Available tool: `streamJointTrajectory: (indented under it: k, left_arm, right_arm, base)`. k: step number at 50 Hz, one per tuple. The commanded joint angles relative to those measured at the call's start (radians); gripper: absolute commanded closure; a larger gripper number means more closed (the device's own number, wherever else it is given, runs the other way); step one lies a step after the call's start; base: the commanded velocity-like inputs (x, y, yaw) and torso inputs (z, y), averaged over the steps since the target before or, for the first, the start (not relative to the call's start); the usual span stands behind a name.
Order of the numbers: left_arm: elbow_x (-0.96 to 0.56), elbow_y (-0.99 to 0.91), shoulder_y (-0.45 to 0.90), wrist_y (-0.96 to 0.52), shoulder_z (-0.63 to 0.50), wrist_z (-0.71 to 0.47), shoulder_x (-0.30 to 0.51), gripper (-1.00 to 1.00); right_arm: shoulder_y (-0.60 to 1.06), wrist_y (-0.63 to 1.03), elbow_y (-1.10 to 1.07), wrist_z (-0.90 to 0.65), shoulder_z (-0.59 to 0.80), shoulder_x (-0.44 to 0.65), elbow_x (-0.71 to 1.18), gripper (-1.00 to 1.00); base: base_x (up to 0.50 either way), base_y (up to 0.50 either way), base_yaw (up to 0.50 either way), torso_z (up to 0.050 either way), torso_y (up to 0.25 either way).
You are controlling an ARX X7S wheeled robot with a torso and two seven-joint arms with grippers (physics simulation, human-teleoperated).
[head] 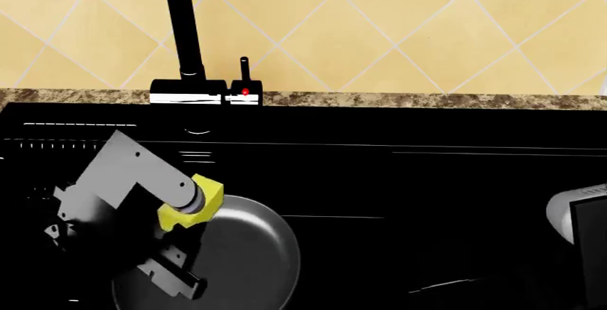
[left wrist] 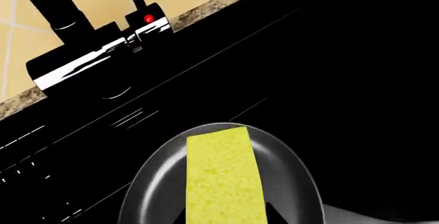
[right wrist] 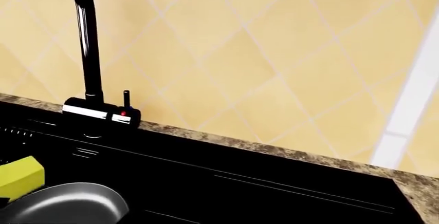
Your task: Pick the pan and sponge and place them into the sink. Then turn on the water.
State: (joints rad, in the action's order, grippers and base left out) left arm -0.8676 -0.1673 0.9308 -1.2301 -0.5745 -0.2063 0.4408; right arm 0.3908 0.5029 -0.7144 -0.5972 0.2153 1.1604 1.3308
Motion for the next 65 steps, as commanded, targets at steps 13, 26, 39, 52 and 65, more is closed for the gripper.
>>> streamJointTrajectory:
  k: [13,26,39,52,65]
  left_arm:
    - [0.174,0.346,0.083,0.151,-0.233,0.158,-0.139,1.00]
    - [0.216,0.513,0.113,0.218,-0.277,0.217,-0.199,1.00]
    - [0.224,0.511,0.104,0.242,-0.292,0.225,-0.193,-1.00]
    - [0.184,0.302,0.074,0.224,-0.205,0.124,-0.108,-1.00]
    - [0.018,0.067,-0.045,0.197,0.109,-0.097,-0.002,-1.00]
  right_arm:
    - [-0.039,-0.023,-0.028,-0.016,-0.045,0.024,0.019,-1.00]
    - [-0.062,-0.034,-0.036,0.008,-0.047,0.024,0.018,-1.00]
    - [-0.087,-0.049,-0.020,0.032,-0.037,-0.003,-0.016,-1.00]
    - [-0.031,-0.022,0.022,0.022,0.000,-0.060,-0.061,-1.00]
    - [-0.027,-0.041,0.040,-0.006,-0.019,-0.070,-0.098,-1.00]
  base:
    - [0.00,0.00,0.00,0.000,0.000]
    - [0.00,0.00,0.00,0.000,0.000]
    - [0.00,0.00,0.00,0.000,0.000]
    - [0.00,0.00,0.00,0.000,0.000]
    - [0.00,0.00,0.00,0.000,0.000]
